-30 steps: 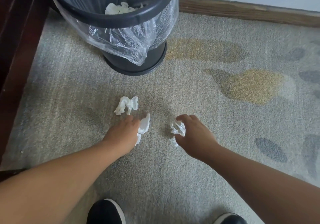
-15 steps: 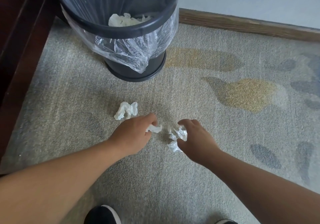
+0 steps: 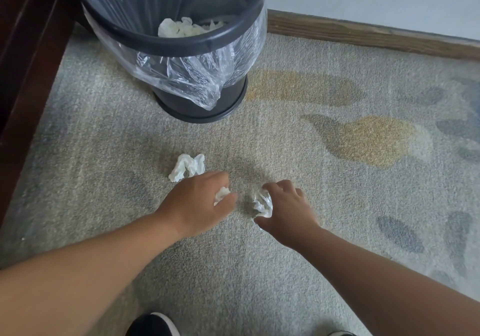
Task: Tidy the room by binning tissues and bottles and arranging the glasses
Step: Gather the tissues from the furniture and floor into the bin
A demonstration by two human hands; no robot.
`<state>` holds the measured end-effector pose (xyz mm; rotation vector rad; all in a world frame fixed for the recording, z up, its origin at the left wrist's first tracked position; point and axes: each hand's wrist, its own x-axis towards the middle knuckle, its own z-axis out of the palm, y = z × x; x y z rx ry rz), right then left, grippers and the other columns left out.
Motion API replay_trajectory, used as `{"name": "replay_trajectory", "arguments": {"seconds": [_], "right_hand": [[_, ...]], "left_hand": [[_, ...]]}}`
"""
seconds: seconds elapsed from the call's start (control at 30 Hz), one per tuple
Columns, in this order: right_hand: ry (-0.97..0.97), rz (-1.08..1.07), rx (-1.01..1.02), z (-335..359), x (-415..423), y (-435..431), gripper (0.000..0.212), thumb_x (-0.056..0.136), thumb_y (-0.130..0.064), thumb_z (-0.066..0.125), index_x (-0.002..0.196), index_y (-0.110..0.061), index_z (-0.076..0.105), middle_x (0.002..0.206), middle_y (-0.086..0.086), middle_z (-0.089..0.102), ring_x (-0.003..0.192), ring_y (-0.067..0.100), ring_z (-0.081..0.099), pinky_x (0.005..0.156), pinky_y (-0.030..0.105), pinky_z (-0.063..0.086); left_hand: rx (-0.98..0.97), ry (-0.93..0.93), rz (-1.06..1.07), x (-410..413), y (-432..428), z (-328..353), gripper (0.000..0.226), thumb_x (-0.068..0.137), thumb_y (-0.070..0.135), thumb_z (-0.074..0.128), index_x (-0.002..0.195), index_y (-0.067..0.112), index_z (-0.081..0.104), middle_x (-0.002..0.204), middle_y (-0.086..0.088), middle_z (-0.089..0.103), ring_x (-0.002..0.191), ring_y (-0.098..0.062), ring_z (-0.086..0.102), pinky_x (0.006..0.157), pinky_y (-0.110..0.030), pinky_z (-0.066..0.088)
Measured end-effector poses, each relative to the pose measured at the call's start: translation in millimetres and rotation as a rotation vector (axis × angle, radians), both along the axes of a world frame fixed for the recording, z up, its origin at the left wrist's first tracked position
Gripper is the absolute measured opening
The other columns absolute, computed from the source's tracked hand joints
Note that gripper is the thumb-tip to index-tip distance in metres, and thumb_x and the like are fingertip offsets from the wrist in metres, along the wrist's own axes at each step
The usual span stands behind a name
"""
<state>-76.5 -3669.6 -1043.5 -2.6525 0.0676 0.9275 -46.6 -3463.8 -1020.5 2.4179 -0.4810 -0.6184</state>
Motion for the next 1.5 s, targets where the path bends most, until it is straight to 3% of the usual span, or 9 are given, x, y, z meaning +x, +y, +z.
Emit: {"name": "replay_trajectory", "arguments": {"seconds": [0.3,0.47,0.63,0.7,0.83,1.0,1.1,1.23,1.5], "right_hand": [[0.000,0.040,-0.103,-16.4,-6.7,10.7,0.061,0.086,-0.039,0.066,0.138,-0.029,0.034,0.141,0.002,0.029,0.128,0.027,0.032,0.097,0.042,0.048],[-0.015,0.006,-0.062,-20.2,-7.2,9.4,0.037,0.091,-0.022,0.060,0.124,-0.022,0.044,0.126,0.004,0.041,0.116,0.023,0.038,0.092,0.037,0.050],[0.003,-0.012,0.019,-19.7,-6.3,12.9,0.036,0.090,0.001,0.045,0.120,-0.017,0.052,0.118,0.004,0.051,0.103,0.019,0.048,0.084,0.030,0.048],[-0.021,-0.029,0.065,-15.7,-3.2,16.1,0.031,0.090,0.000,0.044,0.112,-0.018,0.055,0.113,0.002,0.052,0.097,0.017,0.049,0.077,0.027,0.045],[-0.095,-0.080,0.156,-2.4,8.4,28.0,0.022,0.092,-0.007,0.048,0.104,-0.023,0.057,0.106,-0.004,0.049,0.096,0.014,0.050,0.079,0.029,0.050],[-0.191,-0.104,0.211,12.8,25.5,35.6,0.018,0.093,-0.010,0.048,0.105,-0.020,0.057,0.093,-0.005,0.051,0.095,0.014,0.046,0.073,0.027,0.040],[-0.217,-0.130,0.215,18.8,31.1,35.8,0.023,0.093,-0.008,0.046,0.109,-0.021,0.056,0.094,-0.005,0.050,0.098,0.017,0.046,0.074,0.028,0.038],[-0.201,-0.145,0.233,26.4,36.2,33.5,0.030,0.095,-0.007,0.045,0.119,-0.022,0.053,0.109,0.000,0.051,0.104,0.019,0.048,0.081,0.029,0.041],[-0.263,-0.147,0.263,36.4,40.8,34.9,0.032,0.095,-0.004,0.040,0.118,-0.022,0.055,0.115,-0.005,0.047,0.083,0.014,0.055,0.063,0.027,0.045]], "left_hand": [[-0.002,-0.020,0.011,-4.4,7.5,-9.2,0.037,0.084,0.056,0.031,0.069,0.024,0.040,0.062,0.008,0.041,0.056,-0.009,0.040,0.050,-0.029,0.035],[0.007,0.016,0.001,-6.7,7.2,-10.7,0.033,0.084,0.056,0.031,0.067,0.027,0.035,0.063,0.007,0.041,0.057,-0.009,0.040,0.052,-0.029,0.035],[0.026,0.026,0.014,-4.8,5.5,-7.0,0.034,0.087,0.055,0.032,0.067,0.027,0.036,0.064,0.007,0.041,0.057,-0.009,0.038,0.051,-0.028,0.032],[0.023,0.031,0.043,-3.2,4.8,-5.8,0.035,0.094,0.047,0.039,0.067,0.024,0.039,0.063,0.007,0.040,0.055,-0.008,0.035,0.051,-0.028,0.030],[0.010,0.038,0.108,-1.2,4.8,-4.6,0.032,0.096,0.033,0.047,0.066,0.022,0.040,0.061,0.007,0.040,0.053,-0.008,0.035,0.049,-0.027,0.024],[0.012,0.062,0.213,5.9,7.5,1.3,0.014,0.094,0.025,0.048,0.082,0.020,0.048,0.061,0.006,0.047,0.046,-0.007,0.040,0.044,-0.025,0.026],[0.006,0.056,0.287,13.2,10.8,4.7,0.004,0.094,0.021,0.048,0.095,0.025,0.047,0.071,0.008,0.053,0.051,-0.007,0.047,0.044,-0.022,0.029],[0.021,-0.015,0.374,23.3,19.0,1.7,0.015,0.093,0.017,0.051,0.107,0.023,0.049,0.096,0.009,0.052,0.070,-0.006,0.051,0.051,-0.021,0.032],[0.120,-0.100,0.430,39.1,32.1,-12.0,0.029,0.092,0.018,0.055,0.120,0.022,0.049,0.124,0.001,0.045,0.094,-0.020,0.060,0.072,-0.036,0.052]]}}
